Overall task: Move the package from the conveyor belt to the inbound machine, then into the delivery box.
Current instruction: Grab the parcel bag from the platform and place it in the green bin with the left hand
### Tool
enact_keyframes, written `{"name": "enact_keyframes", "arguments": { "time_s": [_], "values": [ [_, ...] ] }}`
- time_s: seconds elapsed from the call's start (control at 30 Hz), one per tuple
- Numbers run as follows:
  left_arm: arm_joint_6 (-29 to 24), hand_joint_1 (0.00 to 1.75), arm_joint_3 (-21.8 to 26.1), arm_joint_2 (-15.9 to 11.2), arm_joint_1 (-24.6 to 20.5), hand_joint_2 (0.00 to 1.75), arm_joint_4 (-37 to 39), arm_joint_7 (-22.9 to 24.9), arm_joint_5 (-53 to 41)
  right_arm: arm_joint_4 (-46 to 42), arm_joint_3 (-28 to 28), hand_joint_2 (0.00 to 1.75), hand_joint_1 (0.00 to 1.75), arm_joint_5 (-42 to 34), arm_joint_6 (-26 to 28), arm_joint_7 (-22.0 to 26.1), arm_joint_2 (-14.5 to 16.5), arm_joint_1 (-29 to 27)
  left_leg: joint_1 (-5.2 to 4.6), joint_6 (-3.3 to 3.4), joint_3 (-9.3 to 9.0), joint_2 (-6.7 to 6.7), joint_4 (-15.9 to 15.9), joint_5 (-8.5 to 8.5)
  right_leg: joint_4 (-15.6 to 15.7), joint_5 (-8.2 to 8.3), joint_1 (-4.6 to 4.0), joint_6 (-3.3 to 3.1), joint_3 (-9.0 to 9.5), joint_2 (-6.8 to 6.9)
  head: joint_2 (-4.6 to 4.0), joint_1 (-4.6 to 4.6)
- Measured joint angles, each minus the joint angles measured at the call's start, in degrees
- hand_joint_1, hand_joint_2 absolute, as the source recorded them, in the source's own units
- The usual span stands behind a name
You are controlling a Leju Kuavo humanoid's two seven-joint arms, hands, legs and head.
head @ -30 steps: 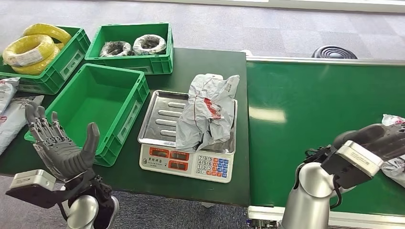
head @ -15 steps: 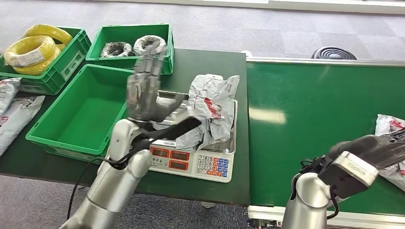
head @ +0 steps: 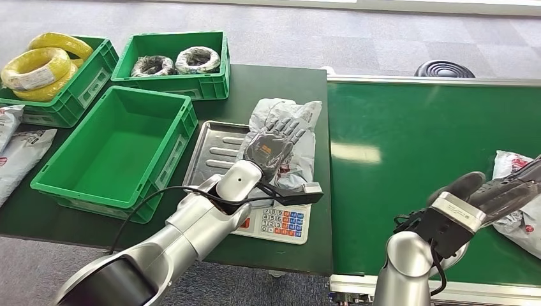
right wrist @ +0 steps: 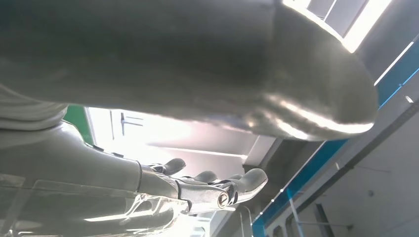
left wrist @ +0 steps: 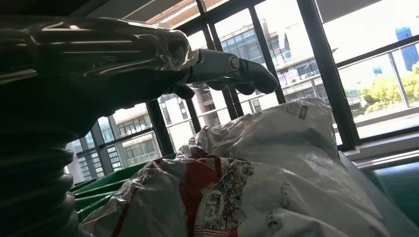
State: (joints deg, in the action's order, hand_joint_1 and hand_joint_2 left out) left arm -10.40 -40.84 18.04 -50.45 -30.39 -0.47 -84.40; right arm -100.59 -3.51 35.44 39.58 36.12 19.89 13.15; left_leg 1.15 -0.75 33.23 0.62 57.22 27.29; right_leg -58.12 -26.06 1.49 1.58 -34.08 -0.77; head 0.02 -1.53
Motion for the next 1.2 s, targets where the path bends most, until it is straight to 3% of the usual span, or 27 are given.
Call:
{"name": "enact_keyframes", "arguments": {
  "time_s": [0.53, 0.57, 0.67, 0.7, 1.2],
  "values": [
    [1.33, 0.0, -2.54, 0.32, -1.92, 1.75, 6.06, 0.6, -1.99, 0.05, 0.58, 0.0, 0.0, -0.26, 0.0, -0.18, 0.0, -0.27, -0.01, 0.0, -0.03, 0.02, 0.0, 0.0, 0.0, 0.0, 0.01, 0.0, 0.07, 0.0, 0.0, 0.02],
    [1.4, 0.23, -2.55, 0.32, -1.94, 1.75, 6.16, 0.6, -2.01, 0.04, 0.58, 0.0, 0.0, -0.24, 0.0, -0.21, 0.0, -0.27, -0.01, 0.0, -0.04, 0.02, 0.0, 0.0, 0.0, 0.0, 0.01, 0.0, 0.08, 0.0, 0.0, 0.02],
    [1.85, 1.21, -2.56, 0.32, -2.0, 1.75, 6.53, 0.56, -2.07, 0.03, 0.58, 0.0, 0.0, -0.2, 0.0, -0.24, 0.0, -0.26, -0.01, 0.0, -0.07, 0.02, 0.01, -0.01, 0.0, 0.0, 0.01, 0.0, 0.11, 0.0, 0.0, 0.01],
    [2.06, 1.31, -2.56, 0.32, -2.02, 1.75, 6.7, 0.52, -2.07, 0.03, 0.58, 0.0, 0.0, -0.2, 0.0, -0.24, 0.0, -0.26, -0.01, 0.0, -0.07, 0.02, 0.01, -0.01, 0.0, 0.0, 0.01, 0.0, 0.11, 0.0, 0.0, 0.01],
    [2.6, 1.31, -2.56, 0.26, -2.57, 1.75, 8.06, 0.42, -2.09, 0.03, 0.58, 0.0, 0.0, -0.21, 0.0, -0.23, 0.0, -0.23, -0.01, 0.0, -0.07, 0.02, 0.0, 0.0, 0.0, 0.0, 0.01, 0.0, 0.11, 0.01, 0.0, 0.0]
  ]
}}
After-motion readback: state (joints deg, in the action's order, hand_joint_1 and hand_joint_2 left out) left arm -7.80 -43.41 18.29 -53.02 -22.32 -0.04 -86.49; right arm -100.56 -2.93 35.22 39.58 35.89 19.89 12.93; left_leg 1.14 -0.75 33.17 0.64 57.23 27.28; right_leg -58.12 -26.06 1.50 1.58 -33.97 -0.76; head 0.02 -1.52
